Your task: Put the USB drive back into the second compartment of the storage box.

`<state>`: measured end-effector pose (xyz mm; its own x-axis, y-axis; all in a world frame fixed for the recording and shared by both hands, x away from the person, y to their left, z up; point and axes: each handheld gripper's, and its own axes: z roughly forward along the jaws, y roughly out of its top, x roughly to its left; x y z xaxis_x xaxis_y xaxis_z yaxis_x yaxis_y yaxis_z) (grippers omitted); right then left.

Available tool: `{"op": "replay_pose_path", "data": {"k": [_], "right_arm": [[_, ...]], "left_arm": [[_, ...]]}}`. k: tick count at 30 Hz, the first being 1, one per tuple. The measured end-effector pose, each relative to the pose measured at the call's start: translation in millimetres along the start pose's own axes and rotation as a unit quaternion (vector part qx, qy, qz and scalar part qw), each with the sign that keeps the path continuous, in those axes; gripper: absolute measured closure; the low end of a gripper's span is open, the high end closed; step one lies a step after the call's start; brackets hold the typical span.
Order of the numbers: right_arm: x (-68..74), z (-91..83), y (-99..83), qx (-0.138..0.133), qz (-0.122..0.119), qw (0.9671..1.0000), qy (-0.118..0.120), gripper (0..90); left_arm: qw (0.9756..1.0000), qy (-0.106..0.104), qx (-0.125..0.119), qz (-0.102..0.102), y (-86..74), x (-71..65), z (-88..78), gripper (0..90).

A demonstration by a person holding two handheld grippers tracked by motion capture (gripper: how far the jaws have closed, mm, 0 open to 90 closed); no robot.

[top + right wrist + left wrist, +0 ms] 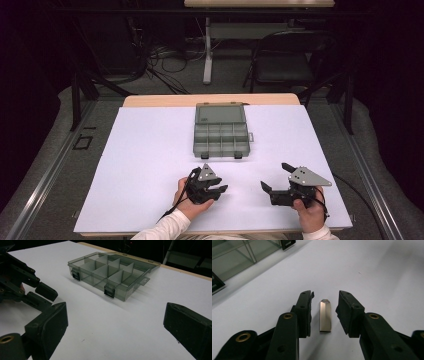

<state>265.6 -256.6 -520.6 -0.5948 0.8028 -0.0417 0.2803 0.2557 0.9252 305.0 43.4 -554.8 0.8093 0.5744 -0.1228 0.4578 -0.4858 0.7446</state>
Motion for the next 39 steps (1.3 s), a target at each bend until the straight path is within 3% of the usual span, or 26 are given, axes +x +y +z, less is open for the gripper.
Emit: {"op": "replay_pose_path", "data": {"k": [22,39], "right_arm": [[-0.7,-0.3,-0.3,0.000,-0.001,1.0000,0.000,5.7],[-0.7,-0.1,-0.3,0.003,-0.003,1.0000,0.002,6.5]], "left_arm": [[0.9998,0.008,0.014,0.014,-2.3,-5.6,6.0,73.8],[0.9995,0.017,0.020,0.020,-3.7,-6.3,9.7,76.8]]}}
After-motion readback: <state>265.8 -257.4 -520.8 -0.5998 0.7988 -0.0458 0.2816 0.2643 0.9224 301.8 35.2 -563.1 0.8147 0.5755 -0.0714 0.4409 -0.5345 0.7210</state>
